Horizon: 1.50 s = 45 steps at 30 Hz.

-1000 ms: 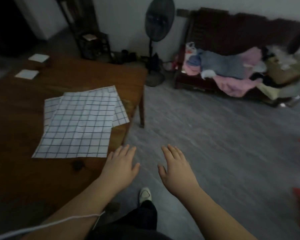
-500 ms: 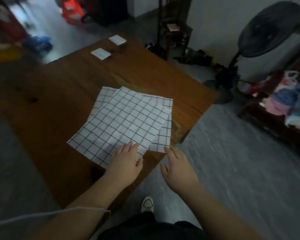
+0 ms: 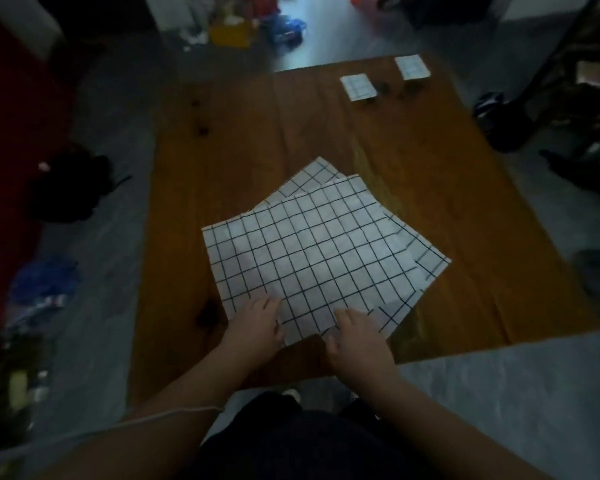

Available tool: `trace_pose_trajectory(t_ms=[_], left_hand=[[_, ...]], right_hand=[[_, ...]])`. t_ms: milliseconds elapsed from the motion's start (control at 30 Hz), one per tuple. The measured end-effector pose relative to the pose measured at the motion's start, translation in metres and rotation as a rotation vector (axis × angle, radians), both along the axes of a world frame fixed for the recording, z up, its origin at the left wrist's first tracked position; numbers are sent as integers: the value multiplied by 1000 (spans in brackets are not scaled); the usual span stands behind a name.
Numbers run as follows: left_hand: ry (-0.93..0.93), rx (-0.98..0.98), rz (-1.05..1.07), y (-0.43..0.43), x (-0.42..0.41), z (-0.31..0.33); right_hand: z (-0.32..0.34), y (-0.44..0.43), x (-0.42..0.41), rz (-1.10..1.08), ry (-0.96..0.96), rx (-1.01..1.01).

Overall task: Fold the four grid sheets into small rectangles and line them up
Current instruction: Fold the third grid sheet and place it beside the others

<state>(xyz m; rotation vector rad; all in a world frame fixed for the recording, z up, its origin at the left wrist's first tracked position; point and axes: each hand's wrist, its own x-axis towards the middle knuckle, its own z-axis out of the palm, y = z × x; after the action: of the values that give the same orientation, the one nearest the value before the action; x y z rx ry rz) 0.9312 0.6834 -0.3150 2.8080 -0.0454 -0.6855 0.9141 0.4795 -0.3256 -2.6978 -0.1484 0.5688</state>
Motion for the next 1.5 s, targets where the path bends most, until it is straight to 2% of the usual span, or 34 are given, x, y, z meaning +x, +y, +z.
trace_pose_trajectory(t_ms=[100,233,367,467,667,1100,1233,1400,1500], left_hand=[[-8,-11,84,-16,5,-5],[-25,9,162,-5,16,-19],[-2,28,239,24,30,-40],[18,36,236,40,35,-53],[15,32,216,34,35,-46],[-1,66,79,-38,19,-46],[-19,47,39,-75,8,-49],[13,-59,-7,-122,-2,-47],[-102,-93,26,-125,-10,-42]], right_hand=[[-11,-2,12,134,0,-36],[-21,1,34,162,66,-69],[-30,0,52,230,45,-149],[-36,-7,60,303,42,-210],[-36,-17,96,313,60,-253],[-33,-46,196,351,-28,-375],[-25,-60,180,309,8,-311],[-30,-78,113,343,-7,-146],[-39,-94,74,365,13,-87]])
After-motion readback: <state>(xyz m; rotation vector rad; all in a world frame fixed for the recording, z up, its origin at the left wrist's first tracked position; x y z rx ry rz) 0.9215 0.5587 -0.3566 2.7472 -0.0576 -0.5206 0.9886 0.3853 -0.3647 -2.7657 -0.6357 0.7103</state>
